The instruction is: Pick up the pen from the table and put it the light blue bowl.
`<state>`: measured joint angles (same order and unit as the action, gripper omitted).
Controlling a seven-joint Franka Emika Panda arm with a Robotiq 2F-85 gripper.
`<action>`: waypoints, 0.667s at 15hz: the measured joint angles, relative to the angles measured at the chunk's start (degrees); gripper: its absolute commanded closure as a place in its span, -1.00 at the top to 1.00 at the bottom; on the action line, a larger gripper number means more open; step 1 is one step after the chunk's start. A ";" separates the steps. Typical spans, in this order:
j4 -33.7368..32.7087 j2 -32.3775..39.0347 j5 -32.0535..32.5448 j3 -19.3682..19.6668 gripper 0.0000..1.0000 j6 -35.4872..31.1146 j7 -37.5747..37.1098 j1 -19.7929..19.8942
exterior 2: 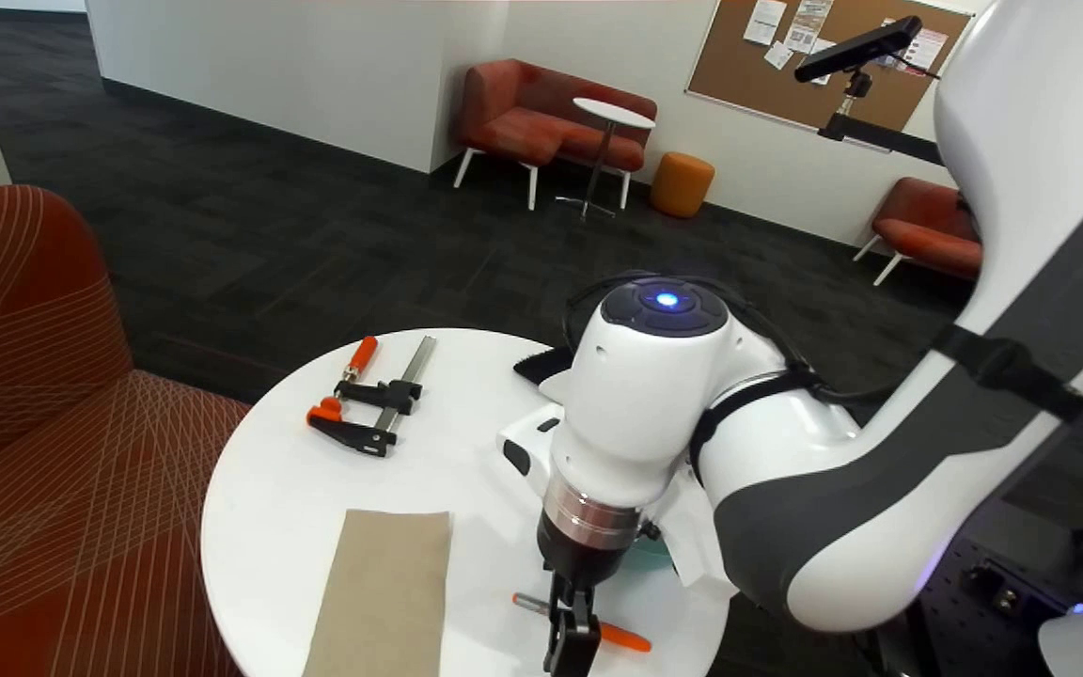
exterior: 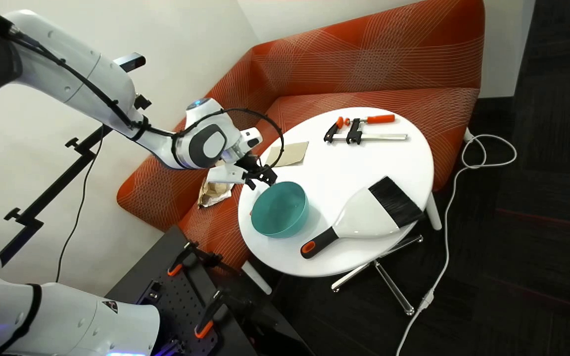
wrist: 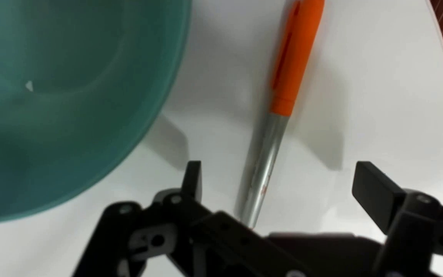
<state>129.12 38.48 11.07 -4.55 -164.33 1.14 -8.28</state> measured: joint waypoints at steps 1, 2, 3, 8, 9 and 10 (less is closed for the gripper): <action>-0.43 0.50 0.00 0.00 0.45 0.00 0.00 0.00; -0.80 0.94 0.00 0.00 0.32 0.00 0.01 0.00; -1.12 1.31 0.00 0.00 0.14 0.00 0.02 0.00; -2.06 1.38 0.00 0.01 -0.58 0.00 0.06 -0.08; -2.12 1.23 0.00 0.01 -0.77 0.00 0.06 -0.13; -2.18 1.10 0.00 0.05 -0.91 0.00 0.06 -0.17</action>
<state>126.94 39.58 11.07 -4.51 -164.32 1.20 -8.44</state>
